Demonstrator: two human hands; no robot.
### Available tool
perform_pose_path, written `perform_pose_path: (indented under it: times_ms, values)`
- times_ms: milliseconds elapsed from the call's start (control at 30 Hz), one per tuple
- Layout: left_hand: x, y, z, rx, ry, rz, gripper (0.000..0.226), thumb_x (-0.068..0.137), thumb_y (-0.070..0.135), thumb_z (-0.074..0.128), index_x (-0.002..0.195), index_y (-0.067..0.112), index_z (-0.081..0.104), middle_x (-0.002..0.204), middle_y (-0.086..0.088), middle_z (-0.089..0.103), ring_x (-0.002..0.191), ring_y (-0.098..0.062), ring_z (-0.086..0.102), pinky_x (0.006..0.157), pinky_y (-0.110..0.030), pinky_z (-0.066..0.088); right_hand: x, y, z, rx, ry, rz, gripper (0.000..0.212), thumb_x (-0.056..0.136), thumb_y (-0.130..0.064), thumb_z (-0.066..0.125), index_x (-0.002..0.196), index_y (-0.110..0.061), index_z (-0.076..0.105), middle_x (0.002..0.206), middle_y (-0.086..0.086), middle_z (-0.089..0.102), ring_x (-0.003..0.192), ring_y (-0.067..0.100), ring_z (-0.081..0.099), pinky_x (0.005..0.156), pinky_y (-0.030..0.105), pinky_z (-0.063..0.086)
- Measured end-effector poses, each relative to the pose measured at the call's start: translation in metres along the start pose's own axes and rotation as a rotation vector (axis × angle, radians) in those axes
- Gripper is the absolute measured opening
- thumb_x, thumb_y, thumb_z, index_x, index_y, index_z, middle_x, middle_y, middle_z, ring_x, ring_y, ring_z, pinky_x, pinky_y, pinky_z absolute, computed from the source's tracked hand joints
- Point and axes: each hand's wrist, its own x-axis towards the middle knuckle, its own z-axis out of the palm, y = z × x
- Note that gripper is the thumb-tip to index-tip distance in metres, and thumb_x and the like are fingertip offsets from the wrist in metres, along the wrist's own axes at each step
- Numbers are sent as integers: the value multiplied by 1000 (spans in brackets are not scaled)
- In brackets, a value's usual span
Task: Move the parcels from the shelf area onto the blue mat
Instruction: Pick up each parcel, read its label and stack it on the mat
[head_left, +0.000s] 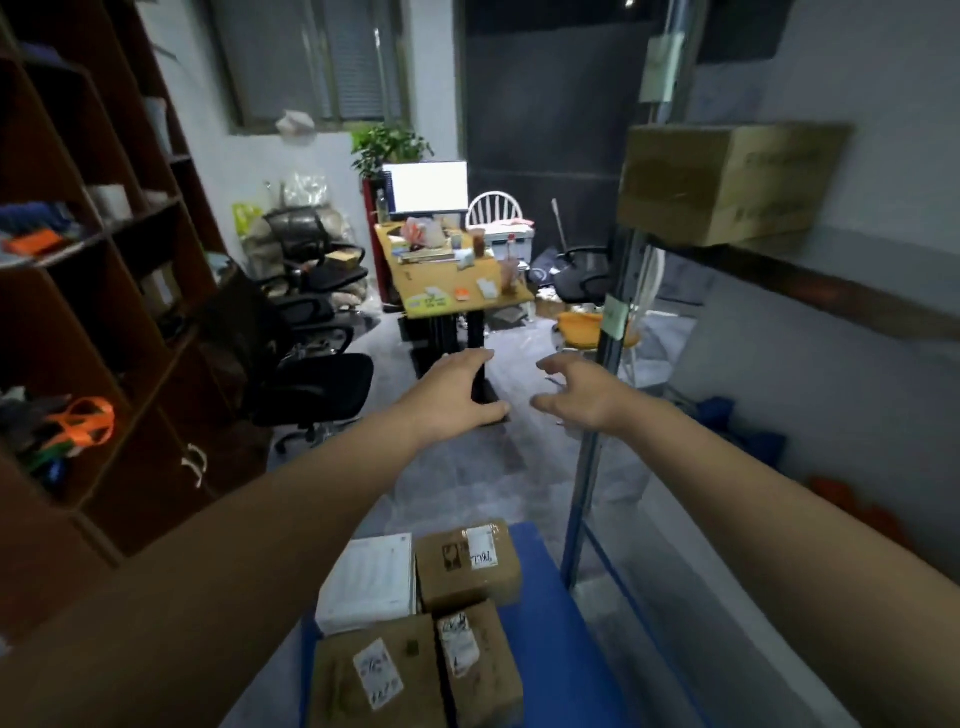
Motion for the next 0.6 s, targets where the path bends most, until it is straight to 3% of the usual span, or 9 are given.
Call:
perform_pose_path:
  times_ms: [67, 133, 233, 333, 500, 600]
  values:
    - [-10, 8, -10, 12, -21, 78, 84, 85, 40, 72, 153, 15, 29, 158, -6, 30, 144, -23, 28, 117, -33, 25, -22, -14, -1, -19, 66, 46, 71, 85, -36, 68, 146, -13, 39, 151, 6, 38, 134, 23, 42, 105, 31, 40]
    - [-21, 17, -15, 28, -45, 158, 84, 84, 38, 73, 152, 14, 30, 158, -6, 30, 144, -23, 28, 115, -30, 24, -49, -27, 0, -24, 119, 81, 69, 84, -36, 68, 144, -14, 42, 147, 7, 42, 127, 24, 49, 100, 35, 46]
    - [-39, 41, -15, 28, -109, 303, 82, 83, 38, 74, 150, 15, 33, 155, -8, 35, 142, -25, 32, 109, -27, 25, -101, -37, -1, -55, 203, 141, 60, 83, -36, 68, 136, -15, 51, 137, 8, 52, 116, 23, 56, 88, 27, 46]
    - [-55, 74, -4, 40, -175, 423, 81, 82, 41, 74, 149, 15, 35, 152, -7, 39, 139, -24, 36, 103, -24, 27, -163, -33, -8, -92, 254, 239, 53, 81, -42, 69, 127, -19, 56, 128, 3, 56, 113, 21, 55, 95, 33, 46]
    - [-98, 159, 40, 80, -277, 625, 87, 83, 48, 70, 152, 15, 29, 158, -6, 30, 145, -24, 27, 115, -31, 21, -296, -9, -35, -179, 357, 508, 49, 81, -36, 67, 124, -16, 58, 121, 7, 58, 109, 24, 55, 86, 29, 42]
    - [-138, 226, 70, 46, -329, 761, 86, 83, 51, 69, 152, 18, 29, 158, -3, 31, 145, -23, 26, 119, -37, 23, -387, -1, -50, -186, 451, 626, 60, 83, -34, 69, 136, -13, 51, 136, 9, 51, 125, 26, 47, 101, 31, 37]
